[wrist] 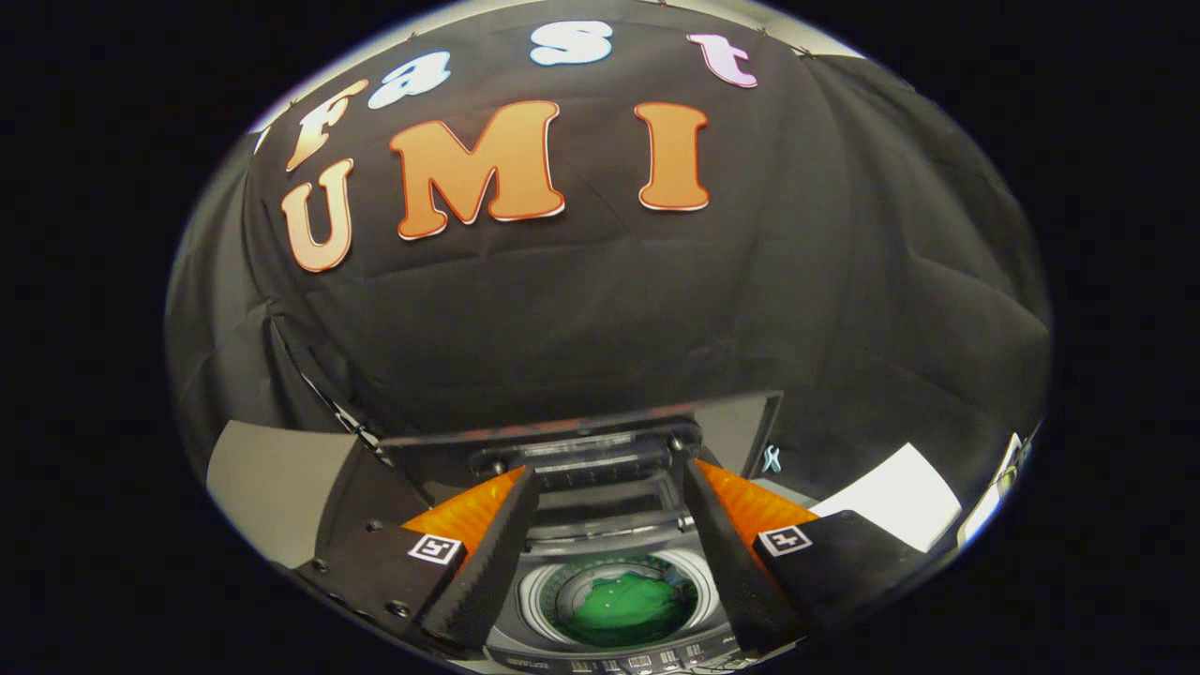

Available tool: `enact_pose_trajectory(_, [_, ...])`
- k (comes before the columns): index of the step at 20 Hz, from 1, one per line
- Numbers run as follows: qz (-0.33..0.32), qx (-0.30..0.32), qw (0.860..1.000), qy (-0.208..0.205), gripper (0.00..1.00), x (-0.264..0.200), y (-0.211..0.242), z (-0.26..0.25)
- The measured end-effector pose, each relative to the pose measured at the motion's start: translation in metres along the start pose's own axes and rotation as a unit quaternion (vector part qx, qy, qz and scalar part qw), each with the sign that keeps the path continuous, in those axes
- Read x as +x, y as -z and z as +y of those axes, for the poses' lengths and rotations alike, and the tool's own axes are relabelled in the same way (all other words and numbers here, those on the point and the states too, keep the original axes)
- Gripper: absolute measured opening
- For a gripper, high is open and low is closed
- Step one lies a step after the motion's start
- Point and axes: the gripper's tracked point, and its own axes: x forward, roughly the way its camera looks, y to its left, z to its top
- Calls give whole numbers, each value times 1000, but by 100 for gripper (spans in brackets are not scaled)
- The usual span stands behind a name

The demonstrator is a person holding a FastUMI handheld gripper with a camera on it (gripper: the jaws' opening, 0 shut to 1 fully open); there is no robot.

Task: Put the clothes into the washing machine and then close the washing machine lid.

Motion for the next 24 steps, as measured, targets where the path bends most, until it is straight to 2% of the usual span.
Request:
enact_pose_trajectory(3, [-7,-15,1000,-3,99,19,-15,8])
enact_pose_trajectory(10, [19,-28,999,4,99,79,-12,10])
enact_pose_trajectory(16, [20,-36,999,1,100,90,-8,10])
enact_pose_trajectory(24, [-4,-33,999,-12,100,68,1,7])
